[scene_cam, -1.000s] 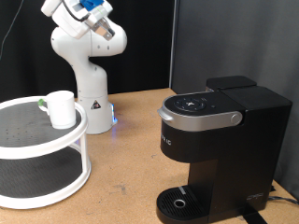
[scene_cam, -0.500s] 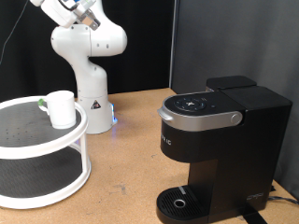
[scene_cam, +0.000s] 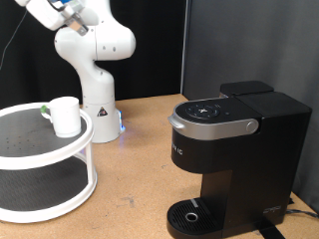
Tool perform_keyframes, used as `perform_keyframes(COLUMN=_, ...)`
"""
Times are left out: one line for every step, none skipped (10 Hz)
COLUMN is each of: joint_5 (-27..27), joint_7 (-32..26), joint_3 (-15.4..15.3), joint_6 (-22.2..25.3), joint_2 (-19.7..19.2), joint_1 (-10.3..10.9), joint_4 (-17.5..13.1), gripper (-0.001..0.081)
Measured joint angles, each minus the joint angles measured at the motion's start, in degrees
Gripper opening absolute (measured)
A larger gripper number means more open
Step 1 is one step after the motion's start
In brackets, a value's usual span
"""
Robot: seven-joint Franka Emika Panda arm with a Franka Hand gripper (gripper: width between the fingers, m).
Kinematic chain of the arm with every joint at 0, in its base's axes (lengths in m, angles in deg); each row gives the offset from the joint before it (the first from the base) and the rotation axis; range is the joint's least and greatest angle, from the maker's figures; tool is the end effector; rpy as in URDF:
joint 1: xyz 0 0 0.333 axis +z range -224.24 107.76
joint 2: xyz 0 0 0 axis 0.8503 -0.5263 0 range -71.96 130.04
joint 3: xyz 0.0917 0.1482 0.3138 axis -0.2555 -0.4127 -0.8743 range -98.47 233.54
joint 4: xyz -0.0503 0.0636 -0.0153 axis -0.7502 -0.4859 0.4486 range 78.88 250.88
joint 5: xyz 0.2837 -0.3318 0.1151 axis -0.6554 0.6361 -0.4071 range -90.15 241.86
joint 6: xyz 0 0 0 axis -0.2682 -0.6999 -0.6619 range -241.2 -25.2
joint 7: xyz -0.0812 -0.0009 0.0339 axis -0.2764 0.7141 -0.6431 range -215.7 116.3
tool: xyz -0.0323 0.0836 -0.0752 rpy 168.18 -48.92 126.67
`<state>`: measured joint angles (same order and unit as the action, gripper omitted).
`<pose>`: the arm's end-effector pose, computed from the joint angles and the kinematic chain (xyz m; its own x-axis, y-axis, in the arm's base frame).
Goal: Make a cup of coffee with the keurig machine
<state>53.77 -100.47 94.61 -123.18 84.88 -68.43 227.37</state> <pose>0.2558 -0.1585 0.5104 0.8505 0.1878 0.4914 0.4492 -0.7453 -0.4926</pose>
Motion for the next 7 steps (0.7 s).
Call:
perform_keyframes(joint_5=1.6, joint_7=-1.27, joint_3=1.9, joint_6=1.67, joint_2=0.4, joint_1=-0.54, joint_4=-0.63, gripper=0.0)
perform_keyframes(joint_5=3.19, joint_7=-1.88, joint_3=3.76, joint_6=3.65, joint_2=0.49, joint_1=-1.04, joint_4=-1.63, gripper=0.0)
perform_keyframes(joint_5=4.77, joint_7=-2.16, joint_3=5.49, joint_6=5.85, joint_2=0.46, joint_1=-1.44, joint_4=-2.83, gripper=0.0)
perform_keyframes(joint_5=5.84, joint_7=-2.2, joint_3=7.05, joint_6=8.18, joint_2=0.43, joint_1=-1.59, joint_4=-4.05, gripper=0.0)
perform_keyframes(joint_5=6.12, joint_7=-2.2, joint_3=7.85, joint_6=9.59, joint_2=0.08, joint_1=-1.56, joint_4=-4.79, gripper=0.0)
perform_keyframes(joint_5=6.12, joint_7=-2.2, joint_3=7.82, joint_6=9.41, joint_2=0.11, joint_1=-1.56, joint_4=-4.67, gripper=0.0)
perform_keyframes(joint_5=6.07, joint_7=-2.2, joint_3=7.84, joint_6=7.73, joint_2=0.23, joint_1=-1.67, joint_4=-4.31, gripper=0.0)
